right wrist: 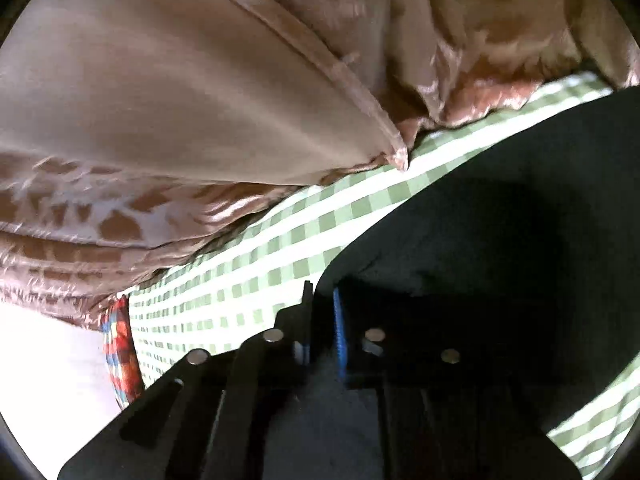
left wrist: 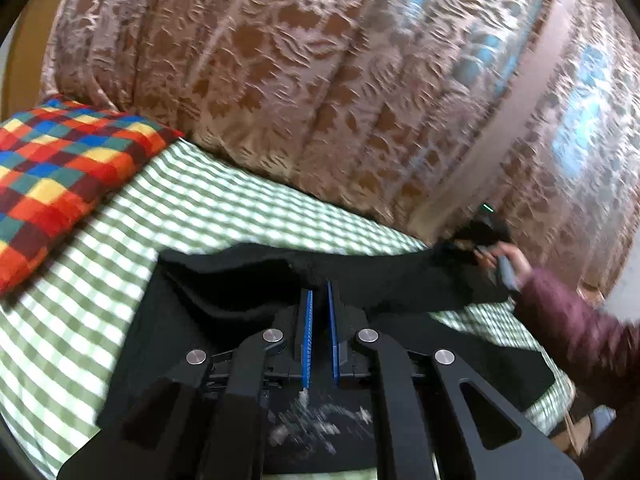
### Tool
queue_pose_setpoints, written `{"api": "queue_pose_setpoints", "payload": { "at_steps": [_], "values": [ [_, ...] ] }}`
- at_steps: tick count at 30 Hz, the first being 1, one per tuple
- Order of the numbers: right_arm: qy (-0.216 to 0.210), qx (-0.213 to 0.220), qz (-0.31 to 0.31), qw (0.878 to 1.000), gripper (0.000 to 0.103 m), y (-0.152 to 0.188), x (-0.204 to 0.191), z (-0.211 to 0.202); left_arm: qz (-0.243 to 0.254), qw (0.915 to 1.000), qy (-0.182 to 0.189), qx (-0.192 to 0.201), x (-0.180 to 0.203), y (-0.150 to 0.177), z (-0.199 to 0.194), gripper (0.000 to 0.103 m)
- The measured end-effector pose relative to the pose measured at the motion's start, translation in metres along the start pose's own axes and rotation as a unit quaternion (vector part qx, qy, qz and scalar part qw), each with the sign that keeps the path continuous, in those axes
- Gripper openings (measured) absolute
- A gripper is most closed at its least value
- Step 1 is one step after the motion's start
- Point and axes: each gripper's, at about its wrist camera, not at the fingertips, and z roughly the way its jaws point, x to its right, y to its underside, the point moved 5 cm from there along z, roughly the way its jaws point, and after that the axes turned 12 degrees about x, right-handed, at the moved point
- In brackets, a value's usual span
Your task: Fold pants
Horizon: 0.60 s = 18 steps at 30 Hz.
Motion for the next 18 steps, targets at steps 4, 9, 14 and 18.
{"api": "queue_pose_setpoints", "payload": {
  "at_steps": [4, 9, 14, 18],
  "values": [
    [-0.048, 0.038, -0.019, 0.998, 0.007, 0.007, -0.005, -0.053, -0.008, 0.9981, -0.047, 0.04, -0.025, -0.04, 0.02, 0.006],
    [-0.11, 0.085, -0.059, 0.988, 0.007, 0.04, -0.01, -0.133, -0.012, 0.9928, -0.081, 0.087, -0.041, -0.083, 0.025, 0.006],
    [-0.143, 0.087, -0.088, 0.982, 0.007, 0.112, 0.004, -0.188, -0.034, 0.9917, -0.106, 0.065, -0.058, -0.059, 0.003, 0.006],
    [-0.134, 0.052, -0.097, 0.985, 0.007, 0.184, 0.026, -0.198, -0.068, 0.9889, -0.13, 0.025, -0.085, -0.012, -0.022, 0.006]
  ]
}}
